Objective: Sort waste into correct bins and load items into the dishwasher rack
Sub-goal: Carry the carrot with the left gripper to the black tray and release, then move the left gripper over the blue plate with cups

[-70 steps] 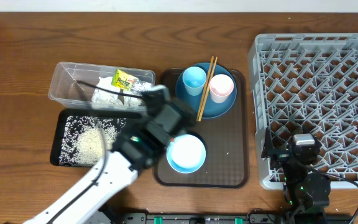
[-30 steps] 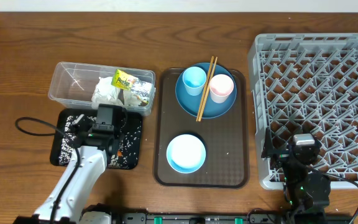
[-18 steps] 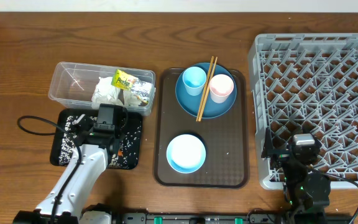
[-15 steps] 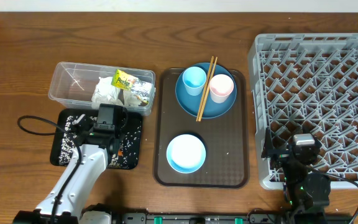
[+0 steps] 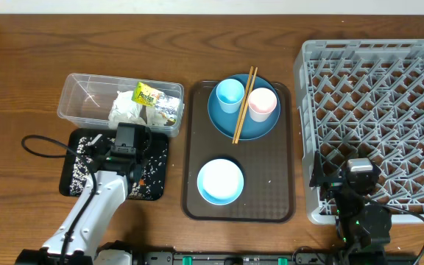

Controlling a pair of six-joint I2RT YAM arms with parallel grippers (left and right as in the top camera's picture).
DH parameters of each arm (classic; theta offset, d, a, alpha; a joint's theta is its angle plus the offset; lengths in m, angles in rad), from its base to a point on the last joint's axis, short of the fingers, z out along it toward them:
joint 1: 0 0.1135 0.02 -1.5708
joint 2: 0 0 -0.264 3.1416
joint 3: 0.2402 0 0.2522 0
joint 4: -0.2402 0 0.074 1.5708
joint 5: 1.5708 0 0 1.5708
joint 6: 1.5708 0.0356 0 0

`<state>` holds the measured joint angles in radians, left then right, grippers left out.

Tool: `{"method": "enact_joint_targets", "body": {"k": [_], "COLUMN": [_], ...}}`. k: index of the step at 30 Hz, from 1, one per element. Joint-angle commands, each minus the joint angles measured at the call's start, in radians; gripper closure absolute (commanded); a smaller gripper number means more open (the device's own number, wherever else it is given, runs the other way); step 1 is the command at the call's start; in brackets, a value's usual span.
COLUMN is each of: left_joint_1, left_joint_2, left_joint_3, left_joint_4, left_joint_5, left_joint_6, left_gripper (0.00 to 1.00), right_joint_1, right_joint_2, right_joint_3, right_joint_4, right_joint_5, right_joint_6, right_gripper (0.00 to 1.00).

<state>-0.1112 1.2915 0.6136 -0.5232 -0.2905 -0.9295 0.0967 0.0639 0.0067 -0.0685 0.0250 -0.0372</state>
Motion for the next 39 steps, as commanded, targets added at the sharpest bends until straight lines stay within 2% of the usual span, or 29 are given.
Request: {"method": "enact_joint_targets", "body": {"k": [1,9,12,17,20,24,29,39], "left_joint_1": [0.006,0.006,0.006,0.005,0.005,-0.002,-0.06,-0.309], "left_joint_2": [-0.001,-0.033,-0.096,-0.249,-0.323,-0.335,-0.275,-0.029], "left_joint_3": [0.003,0.029,0.067,0.135,0.171,0.254,0.402,0.691], "left_joint_4": [0.003,0.002,-0.031,-0.066,-0.088,-0.174,-0.263,-0.402], "left_joint_5": [-0.011,-0.01,0.045,0.259,0.473,0.602,0.6,0.422], "left_joint_6": [0.016,-0.01,0.031,0.222,0.269,0.287,0.34,0.351], "left_gripper": [0.68,0.68,0.68,0.68,0.75,0.75,0.71,0.71], "right_joint_1": [0.008,0.008,0.008,0.008,0.008,0.008,0.008,0.008], "right_joint_2": [0.003,0.003,0.003,0.003,0.003,0.003,0.003,0.003], "right_joint_3": [-0.001,-0.001,-0.001,-0.001,-0.001,-0.001,-0.001,-0.001], "right_joint_4": [-0.003,-0.003,-0.003,-0.003,-0.003,-0.003,-0.003,-0.003], "right_joint_5": [0.0,0.0,0.0,0.0,0.0,0.0,0.0,0.0], "right_joint_6": [-0.005,-0.005,-0.005,-0.005,-0.005,-0.005,-0.005,-0.005], "right_gripper": [0.01,0.01,0.01,0.01,0.02,0.01,0.01,0.01]}}
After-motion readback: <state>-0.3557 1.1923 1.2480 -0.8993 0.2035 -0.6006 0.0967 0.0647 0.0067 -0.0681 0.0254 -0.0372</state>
